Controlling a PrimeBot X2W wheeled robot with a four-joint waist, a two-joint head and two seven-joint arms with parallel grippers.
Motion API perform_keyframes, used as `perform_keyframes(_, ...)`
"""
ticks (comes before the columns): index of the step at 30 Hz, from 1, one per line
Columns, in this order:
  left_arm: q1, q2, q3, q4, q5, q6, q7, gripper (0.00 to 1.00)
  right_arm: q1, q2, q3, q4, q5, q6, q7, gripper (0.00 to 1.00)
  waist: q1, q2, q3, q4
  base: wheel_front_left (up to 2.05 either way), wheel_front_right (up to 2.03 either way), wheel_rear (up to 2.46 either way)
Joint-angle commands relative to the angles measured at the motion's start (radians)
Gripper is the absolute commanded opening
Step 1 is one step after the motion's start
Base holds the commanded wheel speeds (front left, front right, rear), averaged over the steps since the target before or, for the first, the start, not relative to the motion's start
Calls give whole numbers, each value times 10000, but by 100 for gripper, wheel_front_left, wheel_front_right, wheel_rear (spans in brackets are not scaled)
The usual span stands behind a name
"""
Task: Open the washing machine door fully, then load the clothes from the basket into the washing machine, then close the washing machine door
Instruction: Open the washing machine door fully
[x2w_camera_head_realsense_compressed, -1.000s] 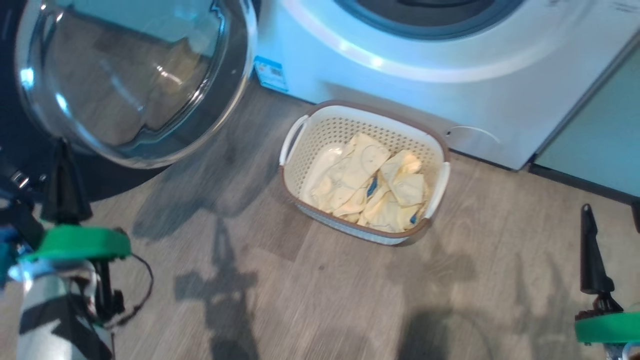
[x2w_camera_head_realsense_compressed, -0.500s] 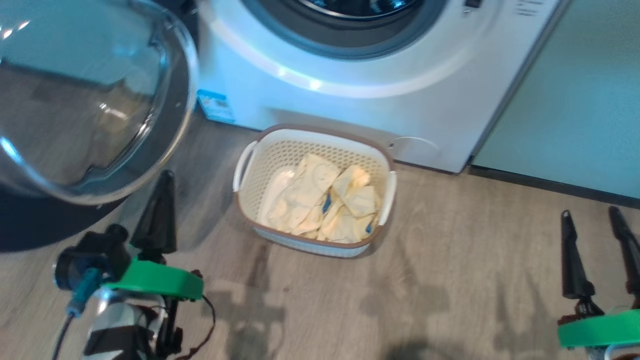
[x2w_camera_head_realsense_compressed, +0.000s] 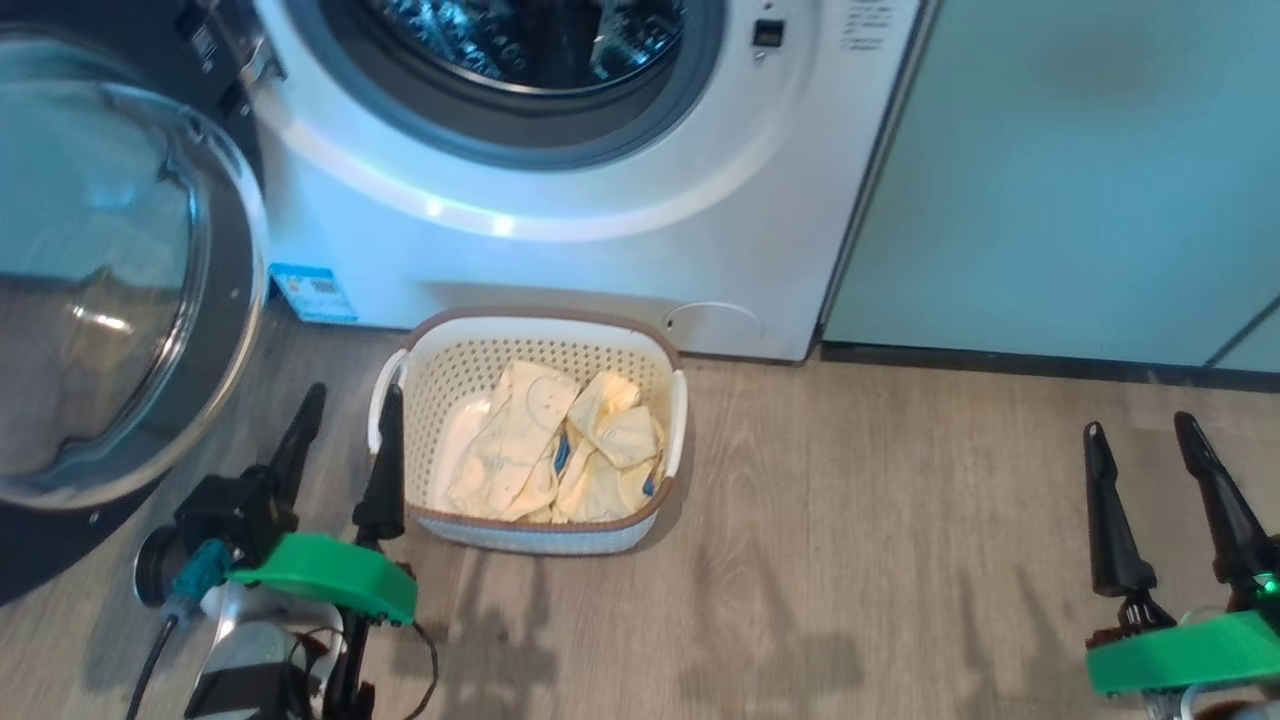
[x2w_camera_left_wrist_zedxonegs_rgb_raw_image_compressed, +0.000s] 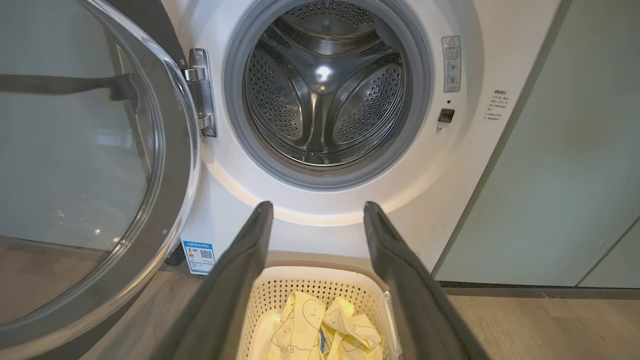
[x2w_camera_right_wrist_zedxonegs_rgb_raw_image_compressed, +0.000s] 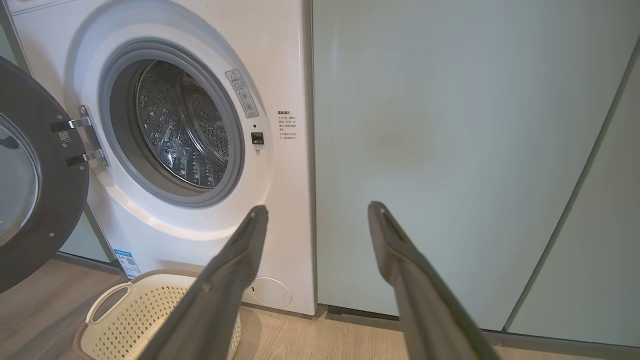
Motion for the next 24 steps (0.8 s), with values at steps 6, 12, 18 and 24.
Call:
perform_keyframes(6, -86, 241, 475, -48, -96, 231, 140, 100, -44, -26, 227, -192, 178, -29, -95, 100, 0, 0, -281, -275, 0, 0, 0)
perform_keyframes(12, -20, 292, 496, 104, -148, 361, 256, 100, 44, -20, 224, -198, 180, -29, -95, 100, 0, 0, -282, -309, 0, 0, 0)
perform_keyframes(18, 7, 300, 472, 135, -170, 474, 269, 100, 60, -13, 215, -198, 176, -29, -95, 100, 0, 0, -297, -339, 0, 0, 0)
perform_keyframes(24, 35, 318, 363, 147, -141, 563, 259, 100, 54, -8, 205, -151, 211, -29, -95, 100, 0, 0, -343, -325, 0, 0, 0)
